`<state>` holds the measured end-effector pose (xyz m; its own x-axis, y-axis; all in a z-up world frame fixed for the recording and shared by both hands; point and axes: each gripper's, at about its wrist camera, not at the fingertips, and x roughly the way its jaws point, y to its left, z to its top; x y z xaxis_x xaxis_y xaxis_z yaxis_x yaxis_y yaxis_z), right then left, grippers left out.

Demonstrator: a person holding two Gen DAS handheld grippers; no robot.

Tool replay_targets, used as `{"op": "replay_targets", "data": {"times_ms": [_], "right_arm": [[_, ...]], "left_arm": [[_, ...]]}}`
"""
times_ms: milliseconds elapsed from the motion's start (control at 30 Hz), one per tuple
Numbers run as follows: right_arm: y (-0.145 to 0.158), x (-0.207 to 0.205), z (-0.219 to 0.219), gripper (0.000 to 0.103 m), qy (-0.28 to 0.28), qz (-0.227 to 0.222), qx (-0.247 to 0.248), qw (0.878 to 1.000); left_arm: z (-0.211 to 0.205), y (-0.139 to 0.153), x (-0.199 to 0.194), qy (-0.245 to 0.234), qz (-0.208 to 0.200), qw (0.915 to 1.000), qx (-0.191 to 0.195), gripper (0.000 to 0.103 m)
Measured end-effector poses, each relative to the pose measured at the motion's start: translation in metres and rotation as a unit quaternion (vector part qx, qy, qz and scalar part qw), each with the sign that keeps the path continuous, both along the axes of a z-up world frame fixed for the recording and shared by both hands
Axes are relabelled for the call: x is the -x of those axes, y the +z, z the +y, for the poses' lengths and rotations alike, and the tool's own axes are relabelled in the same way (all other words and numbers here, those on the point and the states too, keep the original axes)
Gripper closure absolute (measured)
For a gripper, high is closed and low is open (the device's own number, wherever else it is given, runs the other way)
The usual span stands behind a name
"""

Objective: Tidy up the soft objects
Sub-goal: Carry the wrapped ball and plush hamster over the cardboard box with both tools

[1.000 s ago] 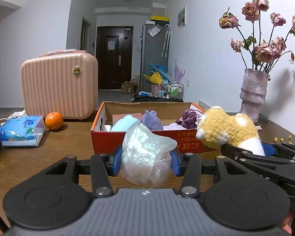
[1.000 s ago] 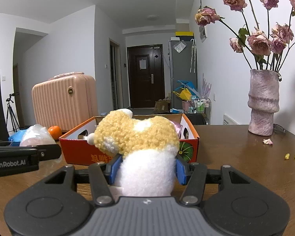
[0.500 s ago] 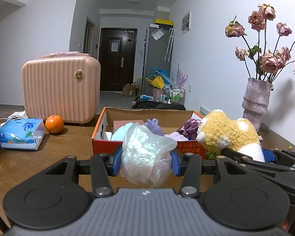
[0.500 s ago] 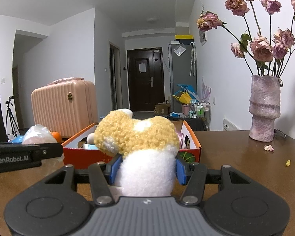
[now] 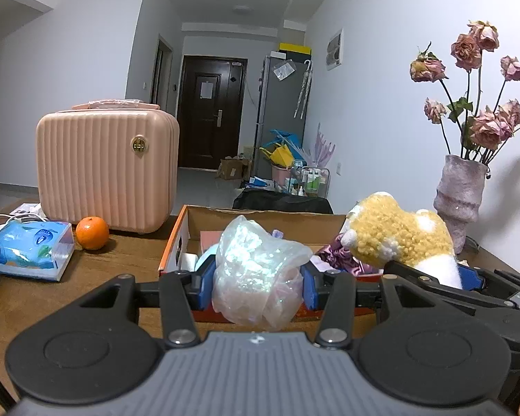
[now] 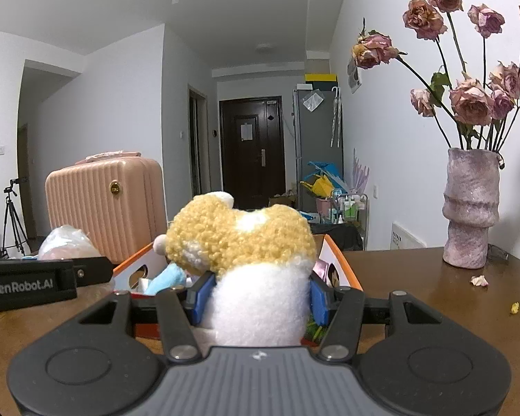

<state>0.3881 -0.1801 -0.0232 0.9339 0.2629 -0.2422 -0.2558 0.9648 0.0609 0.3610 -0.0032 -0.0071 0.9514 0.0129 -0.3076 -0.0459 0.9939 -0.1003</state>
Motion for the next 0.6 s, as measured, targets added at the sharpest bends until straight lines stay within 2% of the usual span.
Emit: {"op": "replay_targets", "data": {"times_ms": [600], "right_arm": [[0.0,-0.036,0.015,0.049,0.002,-0.014,0.012,1.0]], "left_arm": [[0.003,0.006,-0.04,0.015,-0.015,0.9997,0.007,0.054]]}}
